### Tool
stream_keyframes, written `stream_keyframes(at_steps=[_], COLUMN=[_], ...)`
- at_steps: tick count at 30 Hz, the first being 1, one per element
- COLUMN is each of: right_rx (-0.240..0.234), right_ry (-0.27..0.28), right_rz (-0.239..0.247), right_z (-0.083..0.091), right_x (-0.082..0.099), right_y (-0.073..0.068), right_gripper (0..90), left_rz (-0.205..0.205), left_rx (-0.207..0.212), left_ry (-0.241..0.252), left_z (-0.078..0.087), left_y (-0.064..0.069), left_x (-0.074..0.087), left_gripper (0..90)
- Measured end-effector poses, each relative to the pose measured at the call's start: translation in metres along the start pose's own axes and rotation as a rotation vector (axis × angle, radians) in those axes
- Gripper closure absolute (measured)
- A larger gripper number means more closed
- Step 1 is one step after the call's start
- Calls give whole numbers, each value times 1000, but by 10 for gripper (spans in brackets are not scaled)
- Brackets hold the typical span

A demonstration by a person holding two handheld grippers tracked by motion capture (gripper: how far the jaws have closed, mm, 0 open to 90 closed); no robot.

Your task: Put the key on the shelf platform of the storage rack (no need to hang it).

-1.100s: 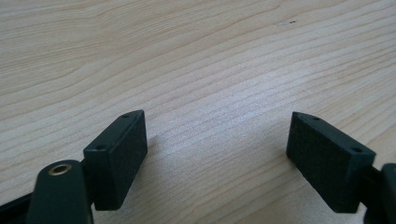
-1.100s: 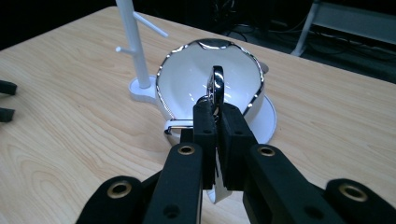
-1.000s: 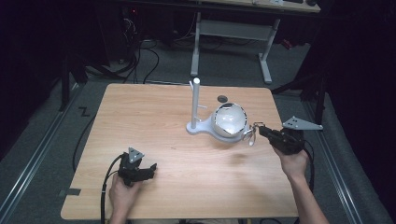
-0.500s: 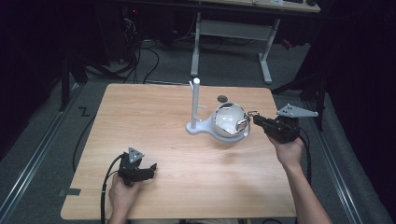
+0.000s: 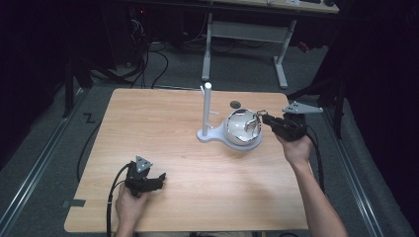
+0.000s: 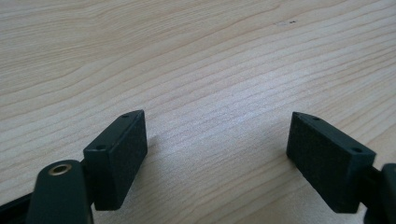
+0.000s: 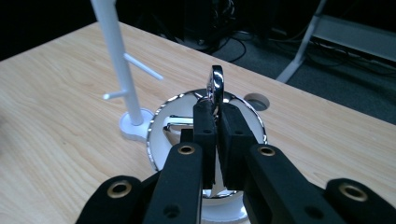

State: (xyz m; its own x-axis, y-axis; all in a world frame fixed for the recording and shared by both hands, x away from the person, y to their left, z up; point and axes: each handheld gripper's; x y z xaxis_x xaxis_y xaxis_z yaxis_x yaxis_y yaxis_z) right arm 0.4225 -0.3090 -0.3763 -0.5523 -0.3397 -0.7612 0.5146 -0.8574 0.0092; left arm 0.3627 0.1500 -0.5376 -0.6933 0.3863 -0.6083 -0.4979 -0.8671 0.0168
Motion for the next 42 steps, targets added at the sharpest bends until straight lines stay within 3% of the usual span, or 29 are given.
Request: stream_keyframes(at_steps=[16, 25, 34, 42], right_rx=[15, 22, -8, -47], right_ry=[-1, -47, -98, -88], right_rz=[-28, -32, -43, -46], right_z=[-18, -33, -55, -67], right_x=[-3, 0, 9, 9], right_y=[5, 8, 4, -3], right_gripper=[871, 871, 870, 870], left_rz=[0, 0, 1, 0], left_rx=[1, 1, 0, 0], left_ry=[-1, -1, 1, 0], left_z=[0, 0, 0, 0], left_y=[0, 0, 0, 0], left_x=[0, 0, 0, 0], left_gripper=[206, 206, 206, 206])
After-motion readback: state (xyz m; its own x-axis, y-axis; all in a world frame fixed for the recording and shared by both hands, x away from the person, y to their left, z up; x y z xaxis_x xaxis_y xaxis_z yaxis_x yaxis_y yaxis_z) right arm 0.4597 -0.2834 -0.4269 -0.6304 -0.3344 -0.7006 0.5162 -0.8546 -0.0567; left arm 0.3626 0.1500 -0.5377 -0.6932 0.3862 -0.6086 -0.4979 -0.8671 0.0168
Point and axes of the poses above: each handheld gripper's, and its own axes: z roughly backward along the jaws, x roughly out of its underside, y roughly to its right, and after that the axes turned 10 degrees about -y, right-handed
